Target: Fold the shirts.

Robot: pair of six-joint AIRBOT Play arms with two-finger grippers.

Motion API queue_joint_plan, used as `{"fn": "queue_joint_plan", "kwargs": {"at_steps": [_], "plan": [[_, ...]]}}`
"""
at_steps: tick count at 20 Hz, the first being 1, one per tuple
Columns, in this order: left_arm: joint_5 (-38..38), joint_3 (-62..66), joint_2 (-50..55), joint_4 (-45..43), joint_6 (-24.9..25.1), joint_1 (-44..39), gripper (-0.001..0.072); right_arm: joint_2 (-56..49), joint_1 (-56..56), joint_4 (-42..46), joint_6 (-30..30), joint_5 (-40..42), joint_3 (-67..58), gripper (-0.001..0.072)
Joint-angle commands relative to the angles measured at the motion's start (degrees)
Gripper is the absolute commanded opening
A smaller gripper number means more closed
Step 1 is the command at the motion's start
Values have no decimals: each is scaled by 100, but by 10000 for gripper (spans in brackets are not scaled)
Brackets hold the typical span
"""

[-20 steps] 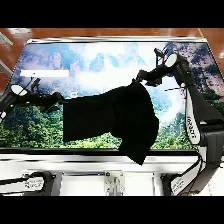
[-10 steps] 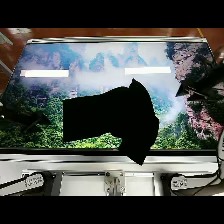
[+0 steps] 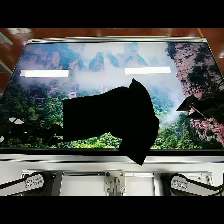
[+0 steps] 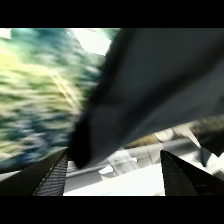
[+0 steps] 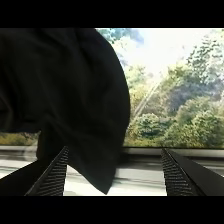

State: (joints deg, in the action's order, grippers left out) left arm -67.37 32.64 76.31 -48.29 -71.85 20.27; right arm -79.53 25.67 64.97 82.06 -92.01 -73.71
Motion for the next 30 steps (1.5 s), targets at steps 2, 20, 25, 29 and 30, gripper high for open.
{"fn": "queue_joint_plan", "kwargs": {"at_steps": [2, 20, 25, 29, 30], "plan": [[916, -92, 146, 560, -144, -398, 424, 52, 33, 37, -35, -24, 151, 690], [326, 122, -649, 739, 372, -424, 37, 52, 15, -1746, -1080, 2830, 4155, 586], [210, 319, -741, 745, 586, -424, 37, 52, 17, -2065, -1150, 3099, 4247, 117], [114, 861, -1174, 715, 695, -424, 35, 70, 17, -3324, -2474, 2382, 3954, 65], [109, 1134, -1362, 667, 691, -424, 35, 153, 17, -3512, -2662, 2050, 3681, 64]]}}
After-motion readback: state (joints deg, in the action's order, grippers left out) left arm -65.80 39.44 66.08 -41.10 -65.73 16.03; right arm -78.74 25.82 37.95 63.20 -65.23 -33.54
